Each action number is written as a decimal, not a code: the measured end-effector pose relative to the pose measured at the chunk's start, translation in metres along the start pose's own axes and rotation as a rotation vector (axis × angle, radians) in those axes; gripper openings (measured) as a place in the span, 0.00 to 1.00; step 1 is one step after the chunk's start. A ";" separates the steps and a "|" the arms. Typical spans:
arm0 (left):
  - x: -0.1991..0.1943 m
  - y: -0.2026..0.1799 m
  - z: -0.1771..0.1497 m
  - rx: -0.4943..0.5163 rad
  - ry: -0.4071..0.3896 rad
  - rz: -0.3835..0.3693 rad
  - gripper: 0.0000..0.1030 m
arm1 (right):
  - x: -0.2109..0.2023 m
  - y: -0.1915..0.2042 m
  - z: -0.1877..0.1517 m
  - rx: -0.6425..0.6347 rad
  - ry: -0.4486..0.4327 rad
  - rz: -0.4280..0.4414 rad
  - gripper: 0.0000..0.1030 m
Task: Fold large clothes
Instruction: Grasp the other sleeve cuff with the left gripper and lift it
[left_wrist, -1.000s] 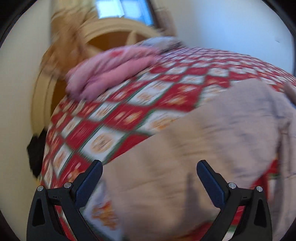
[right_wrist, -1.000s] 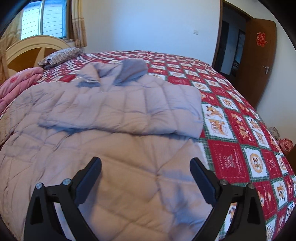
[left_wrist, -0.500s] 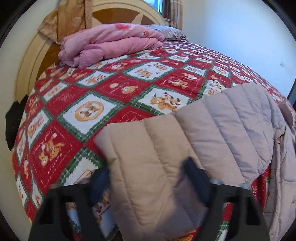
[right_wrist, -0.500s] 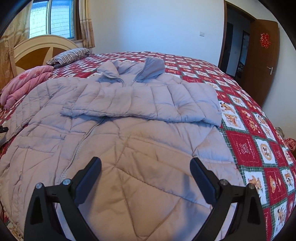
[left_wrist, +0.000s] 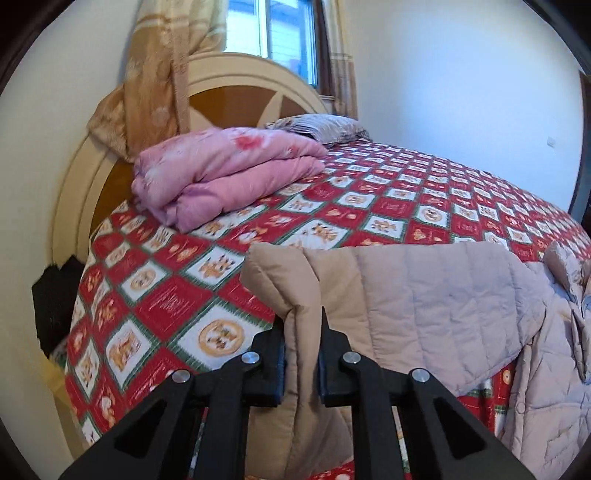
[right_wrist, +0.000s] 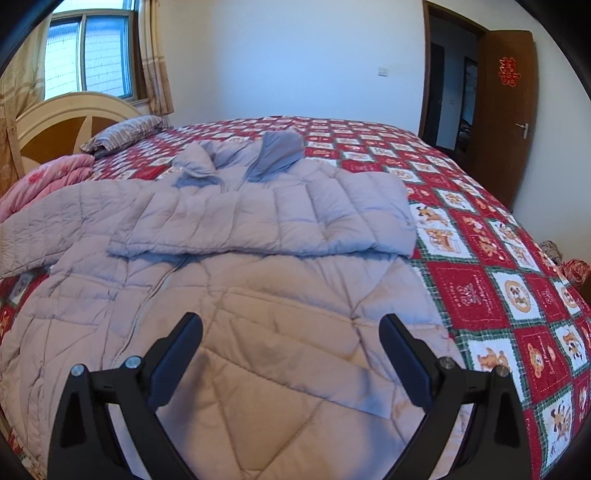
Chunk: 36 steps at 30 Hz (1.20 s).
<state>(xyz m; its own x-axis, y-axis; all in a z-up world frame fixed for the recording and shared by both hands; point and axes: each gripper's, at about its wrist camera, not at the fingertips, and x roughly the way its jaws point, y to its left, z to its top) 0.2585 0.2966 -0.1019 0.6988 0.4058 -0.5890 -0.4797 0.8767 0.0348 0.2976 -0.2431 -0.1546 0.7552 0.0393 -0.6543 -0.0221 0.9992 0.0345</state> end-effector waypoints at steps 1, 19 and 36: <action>-0.001 -0.006 0.002 0.009 -0.001 -0.014 0.12 | 0.000 -0.002 0.000 0.005 0.000 -0.003 0.96; -0.042 -0.079 0.013 0.059 -0.067 -0.146 0.21 | -0.009 -0.048 -0.009 0.102 -0.013 -0.044 0.99; -0.088 -0.161 0.045 0.174 -0.163 -0.270 0.13 | -0.009 -0.052 -0.008 0.090 -0.012 -0.074 0.99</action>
<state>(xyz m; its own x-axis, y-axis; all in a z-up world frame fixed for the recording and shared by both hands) 0.2983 0.1311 -0.0199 0.8701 0.1770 -0.4601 -0.1786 0.9831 0.0403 0.2870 -0.2953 -0.1567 0.7601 -0.0354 -0.6488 0.0926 0.9942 0.0542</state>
